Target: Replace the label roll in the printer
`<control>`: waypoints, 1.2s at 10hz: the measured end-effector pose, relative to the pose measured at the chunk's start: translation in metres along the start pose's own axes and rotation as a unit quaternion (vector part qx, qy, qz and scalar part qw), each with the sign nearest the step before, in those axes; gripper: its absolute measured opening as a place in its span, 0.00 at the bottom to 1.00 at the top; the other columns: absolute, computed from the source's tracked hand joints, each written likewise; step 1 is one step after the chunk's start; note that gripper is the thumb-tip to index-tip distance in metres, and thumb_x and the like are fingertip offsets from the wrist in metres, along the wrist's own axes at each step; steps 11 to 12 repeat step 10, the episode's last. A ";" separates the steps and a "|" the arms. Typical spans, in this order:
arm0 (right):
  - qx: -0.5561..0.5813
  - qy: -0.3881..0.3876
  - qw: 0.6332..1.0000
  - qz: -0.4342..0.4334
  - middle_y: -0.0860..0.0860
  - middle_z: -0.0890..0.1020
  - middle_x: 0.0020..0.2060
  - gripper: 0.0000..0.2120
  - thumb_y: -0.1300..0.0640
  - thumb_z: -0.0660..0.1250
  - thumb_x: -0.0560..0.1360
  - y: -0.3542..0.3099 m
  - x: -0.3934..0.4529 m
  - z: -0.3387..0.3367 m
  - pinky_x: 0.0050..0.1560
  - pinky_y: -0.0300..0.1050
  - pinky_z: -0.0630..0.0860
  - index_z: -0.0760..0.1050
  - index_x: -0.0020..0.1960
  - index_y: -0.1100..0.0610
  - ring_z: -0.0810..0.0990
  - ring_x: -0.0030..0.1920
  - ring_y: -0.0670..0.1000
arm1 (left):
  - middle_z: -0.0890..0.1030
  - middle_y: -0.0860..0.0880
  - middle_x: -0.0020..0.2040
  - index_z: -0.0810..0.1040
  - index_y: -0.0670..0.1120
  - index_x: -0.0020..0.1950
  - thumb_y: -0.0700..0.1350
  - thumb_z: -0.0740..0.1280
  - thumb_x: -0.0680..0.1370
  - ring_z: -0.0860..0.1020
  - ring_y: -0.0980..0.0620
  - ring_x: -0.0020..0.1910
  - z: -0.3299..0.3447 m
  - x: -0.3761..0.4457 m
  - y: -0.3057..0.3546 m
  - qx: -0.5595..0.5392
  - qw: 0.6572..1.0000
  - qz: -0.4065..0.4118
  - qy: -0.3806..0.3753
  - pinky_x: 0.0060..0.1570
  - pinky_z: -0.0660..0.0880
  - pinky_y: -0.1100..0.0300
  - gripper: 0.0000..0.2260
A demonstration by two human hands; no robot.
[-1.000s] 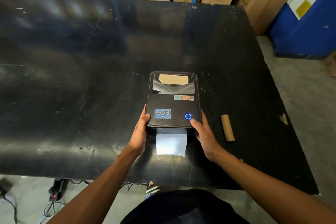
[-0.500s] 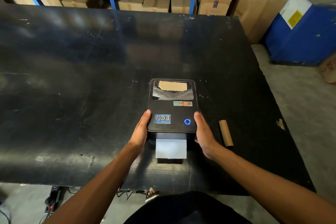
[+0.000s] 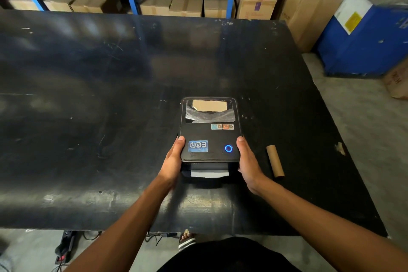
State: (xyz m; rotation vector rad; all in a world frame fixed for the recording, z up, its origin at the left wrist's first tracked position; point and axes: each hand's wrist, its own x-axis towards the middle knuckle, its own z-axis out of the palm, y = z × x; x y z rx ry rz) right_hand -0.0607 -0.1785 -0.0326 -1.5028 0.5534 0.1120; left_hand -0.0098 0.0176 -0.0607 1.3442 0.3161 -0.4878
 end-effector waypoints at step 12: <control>0.160 0.083 0.982 0.058 0.35 0.77 0.53 0.19 0.37 0.51 0.80 0.028 -0.021 0.004 0.61 0.43 0.69 0.70 0.66 0.40 0.74 0.57 0.37 | 0.83 0.44 0.59 0.76 0.44 0.69 0.57 0.56 0.83 0.80 0.47 0.61 0.001 -0.014 -0.027 -0.142 0.980 -0.026 0.135 0.61 0.74 0.54 0.23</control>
